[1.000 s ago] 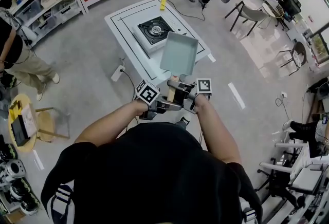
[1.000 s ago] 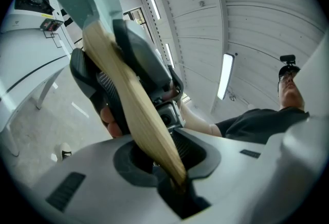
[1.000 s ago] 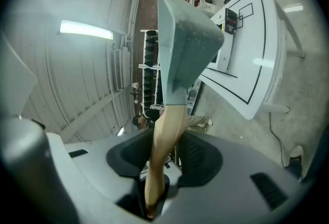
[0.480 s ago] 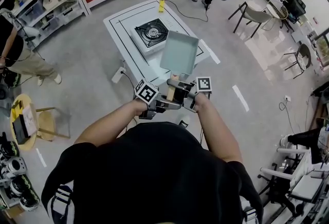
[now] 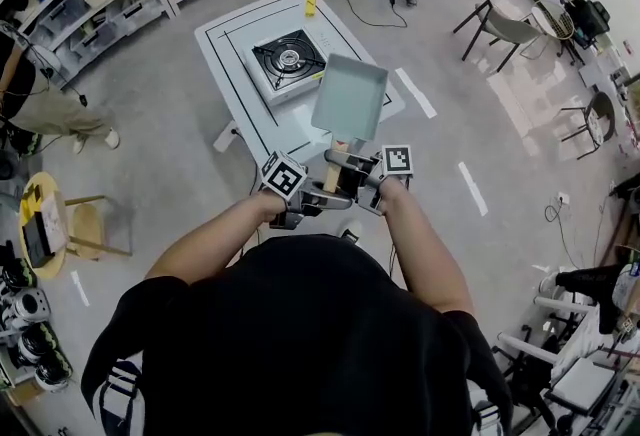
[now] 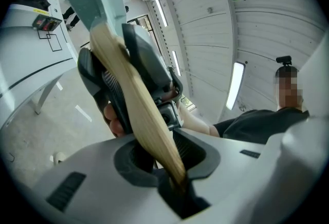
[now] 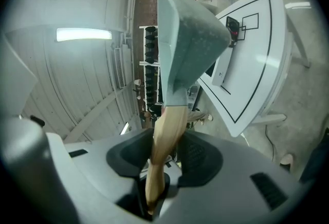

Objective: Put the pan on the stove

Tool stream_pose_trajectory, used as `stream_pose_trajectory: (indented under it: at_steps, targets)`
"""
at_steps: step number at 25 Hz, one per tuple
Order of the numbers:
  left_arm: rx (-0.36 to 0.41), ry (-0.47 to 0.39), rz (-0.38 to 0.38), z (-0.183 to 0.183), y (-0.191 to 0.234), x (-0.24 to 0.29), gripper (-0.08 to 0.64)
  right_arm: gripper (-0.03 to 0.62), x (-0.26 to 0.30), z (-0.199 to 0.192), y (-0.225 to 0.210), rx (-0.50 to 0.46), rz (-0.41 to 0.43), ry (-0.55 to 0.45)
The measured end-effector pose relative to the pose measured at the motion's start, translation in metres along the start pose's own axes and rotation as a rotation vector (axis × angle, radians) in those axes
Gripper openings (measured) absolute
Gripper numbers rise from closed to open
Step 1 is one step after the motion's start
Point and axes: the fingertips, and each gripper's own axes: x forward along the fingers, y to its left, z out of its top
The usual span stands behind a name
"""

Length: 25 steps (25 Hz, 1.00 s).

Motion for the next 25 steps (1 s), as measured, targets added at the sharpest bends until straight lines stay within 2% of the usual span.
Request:
stream_pose_trajectory:
  at_steps: [19, 25]
  targets:
    - [-0.051, -0.102, 0.048, 0.079, 0.064, 0.038, 0.086, 0.14, -0.027, 0.085, -0.036, 0.026, 0.02, 0.128]
    - [-0.056, -0.122, 0.092, 0.106, 0.078, 0.06, 0.086, 0.138, -0.046, 0.11, -0.038, 0.033, 0.037, 0.169]
